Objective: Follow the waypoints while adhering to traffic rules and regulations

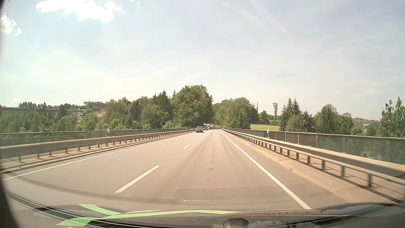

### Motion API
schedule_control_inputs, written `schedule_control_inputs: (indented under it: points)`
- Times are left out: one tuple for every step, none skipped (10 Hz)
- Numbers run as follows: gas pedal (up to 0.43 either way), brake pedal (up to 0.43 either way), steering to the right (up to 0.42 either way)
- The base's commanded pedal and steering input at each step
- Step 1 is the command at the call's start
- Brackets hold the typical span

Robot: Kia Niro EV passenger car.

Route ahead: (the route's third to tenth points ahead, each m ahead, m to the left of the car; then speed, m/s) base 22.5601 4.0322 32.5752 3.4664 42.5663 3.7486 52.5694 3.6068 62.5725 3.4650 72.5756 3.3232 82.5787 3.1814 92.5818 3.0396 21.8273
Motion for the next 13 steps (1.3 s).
schedule_control_inputs:
  points:
    - [0.138, 0.0, -0.002]
    - [0.138, 0.0, -0.002]
    - [0.138, 0.0, -0.002]
    - [0.138, 0.0, -0.002]
    - [0.138, 0.0, -0.002]
    - [0.138, 0.0, -0.002]
    - [0.138, 0.0, -0.002]
    - [0.138, 0.0, -0.002]
    - [0.138, 0.0, -0.002]
    - [0.138, 0.0, -0.002]
    - [0.138, 0.0, -0.002]
    - [0.138, 0.0, -0.002]
    - [0.138, 0.0, -0.001]
